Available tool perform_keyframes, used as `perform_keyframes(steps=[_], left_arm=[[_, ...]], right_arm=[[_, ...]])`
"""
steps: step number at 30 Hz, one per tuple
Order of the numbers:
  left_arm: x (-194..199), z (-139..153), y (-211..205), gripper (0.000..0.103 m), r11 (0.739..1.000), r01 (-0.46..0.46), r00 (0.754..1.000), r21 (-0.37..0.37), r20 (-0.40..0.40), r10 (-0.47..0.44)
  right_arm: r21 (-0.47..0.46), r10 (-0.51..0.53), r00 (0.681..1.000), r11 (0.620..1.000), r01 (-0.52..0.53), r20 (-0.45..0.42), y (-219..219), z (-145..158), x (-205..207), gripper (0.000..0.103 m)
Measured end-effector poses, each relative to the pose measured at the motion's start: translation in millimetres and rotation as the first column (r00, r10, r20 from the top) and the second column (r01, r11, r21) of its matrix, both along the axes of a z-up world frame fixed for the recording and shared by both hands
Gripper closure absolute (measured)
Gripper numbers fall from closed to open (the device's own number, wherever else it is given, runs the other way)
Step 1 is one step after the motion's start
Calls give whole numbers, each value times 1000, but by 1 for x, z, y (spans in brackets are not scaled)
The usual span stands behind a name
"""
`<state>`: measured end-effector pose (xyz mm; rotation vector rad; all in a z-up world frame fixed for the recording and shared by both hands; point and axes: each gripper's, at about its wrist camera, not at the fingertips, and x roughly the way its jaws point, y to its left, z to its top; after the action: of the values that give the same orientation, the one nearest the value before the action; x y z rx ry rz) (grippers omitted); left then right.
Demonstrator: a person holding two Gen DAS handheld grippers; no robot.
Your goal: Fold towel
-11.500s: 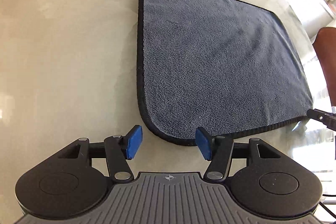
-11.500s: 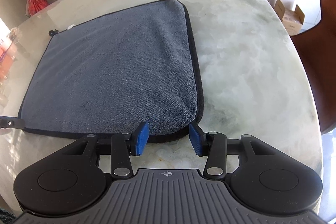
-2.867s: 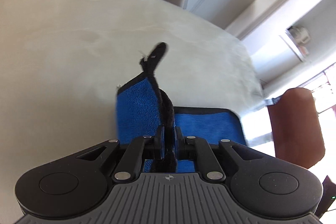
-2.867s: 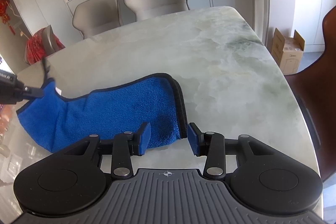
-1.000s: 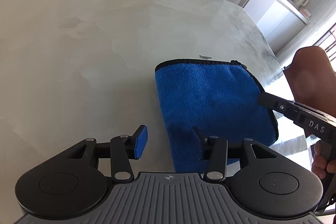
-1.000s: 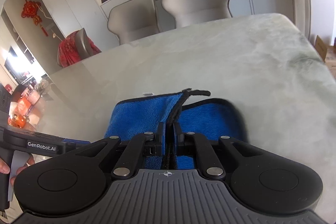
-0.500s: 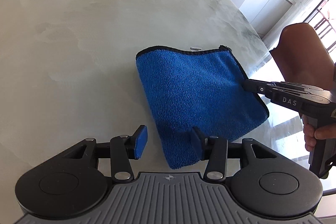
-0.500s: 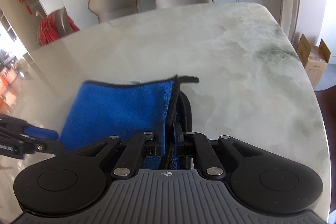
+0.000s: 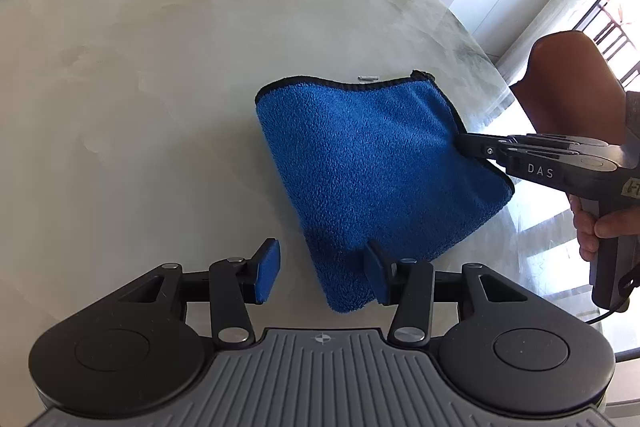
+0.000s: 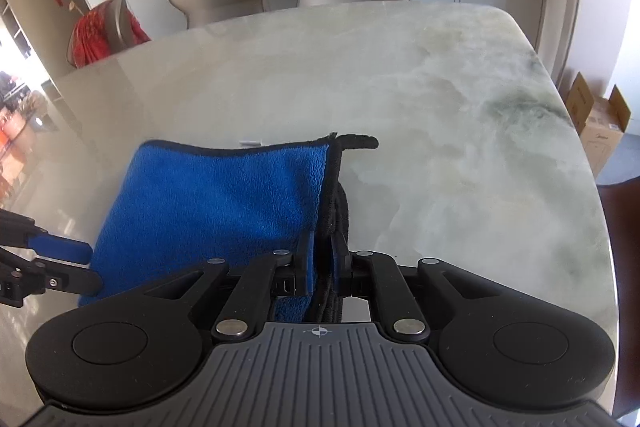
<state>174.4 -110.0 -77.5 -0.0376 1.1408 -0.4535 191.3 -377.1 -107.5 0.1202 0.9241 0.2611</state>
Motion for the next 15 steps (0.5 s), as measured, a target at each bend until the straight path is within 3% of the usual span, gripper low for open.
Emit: perform_keyframes(steps=[3, 6, 8, 11, 15], left_arm=[[1, 6, -1, 54, 1000, 13, 1000, 3, 21, -13], [4, 15, -5, 54, 999, 32, 997, -4, 75, -31], [5, 18, -13, 53, 998, 50, 995, -24, 90, -48], [4, 14, -27, 53, 996, 86, 994, -35, 73, -83], [-1, 2, -39, 47, 993, 118, 992, -6, 48, -117]], right_arm=[[16, -30, 1000, 999, 30, 0, -4, 8, -2, 90], [52, -60, 995, 997, 56, 79, -7, 25, -14, 89], [99, -33, 995, 995, 24, 96, -5, 31, -19, 82], [115, 28, 998, 993, -35, 65, 6, 29, -24, 77], [45, 27, 999, 999, -25, -30, 11, 11, -25, 77]])
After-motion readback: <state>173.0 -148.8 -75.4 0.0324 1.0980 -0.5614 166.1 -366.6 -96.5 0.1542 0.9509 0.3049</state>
